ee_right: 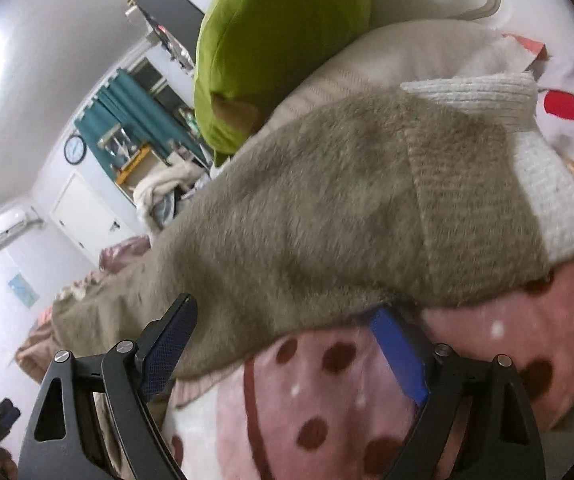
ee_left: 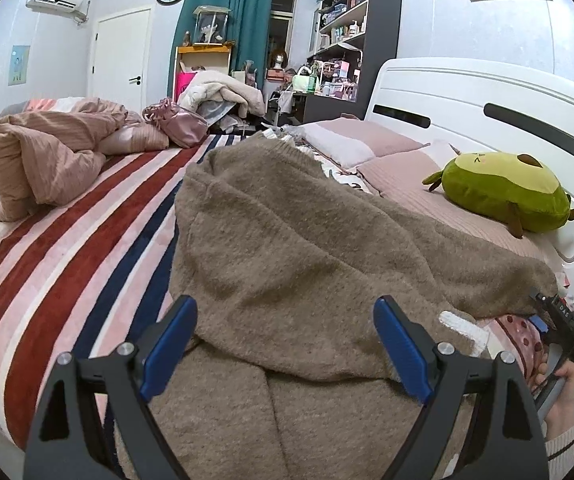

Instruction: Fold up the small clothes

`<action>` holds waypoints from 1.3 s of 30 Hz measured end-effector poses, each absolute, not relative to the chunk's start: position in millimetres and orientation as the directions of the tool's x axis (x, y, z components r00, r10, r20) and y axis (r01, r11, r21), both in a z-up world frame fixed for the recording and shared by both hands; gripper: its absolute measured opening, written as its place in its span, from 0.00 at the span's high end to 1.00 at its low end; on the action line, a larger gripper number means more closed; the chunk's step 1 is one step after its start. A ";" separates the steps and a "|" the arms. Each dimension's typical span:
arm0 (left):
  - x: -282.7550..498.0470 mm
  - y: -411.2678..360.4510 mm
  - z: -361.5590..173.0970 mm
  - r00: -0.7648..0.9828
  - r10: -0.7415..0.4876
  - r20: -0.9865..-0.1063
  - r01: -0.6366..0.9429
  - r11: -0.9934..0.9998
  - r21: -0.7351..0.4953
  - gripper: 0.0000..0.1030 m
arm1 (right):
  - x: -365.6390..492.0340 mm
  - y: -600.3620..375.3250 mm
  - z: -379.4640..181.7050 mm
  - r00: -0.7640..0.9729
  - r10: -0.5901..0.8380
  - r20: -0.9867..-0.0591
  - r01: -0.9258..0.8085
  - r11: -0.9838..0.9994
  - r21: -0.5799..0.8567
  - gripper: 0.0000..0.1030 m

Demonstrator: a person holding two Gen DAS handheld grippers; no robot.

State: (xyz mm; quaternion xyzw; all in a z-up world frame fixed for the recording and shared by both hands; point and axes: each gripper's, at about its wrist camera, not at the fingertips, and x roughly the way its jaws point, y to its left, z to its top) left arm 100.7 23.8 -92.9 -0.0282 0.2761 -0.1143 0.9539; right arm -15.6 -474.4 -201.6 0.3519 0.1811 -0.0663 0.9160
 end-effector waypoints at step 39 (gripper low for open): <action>53.8 94.8 -93.7 0.878 -0.254 -0.406 0.211 0.966 -0.149 0.14 | 9.3 -208.6 -60.2 0.923 0.284 -0.260 -0.305 0.952 -0.040 0.95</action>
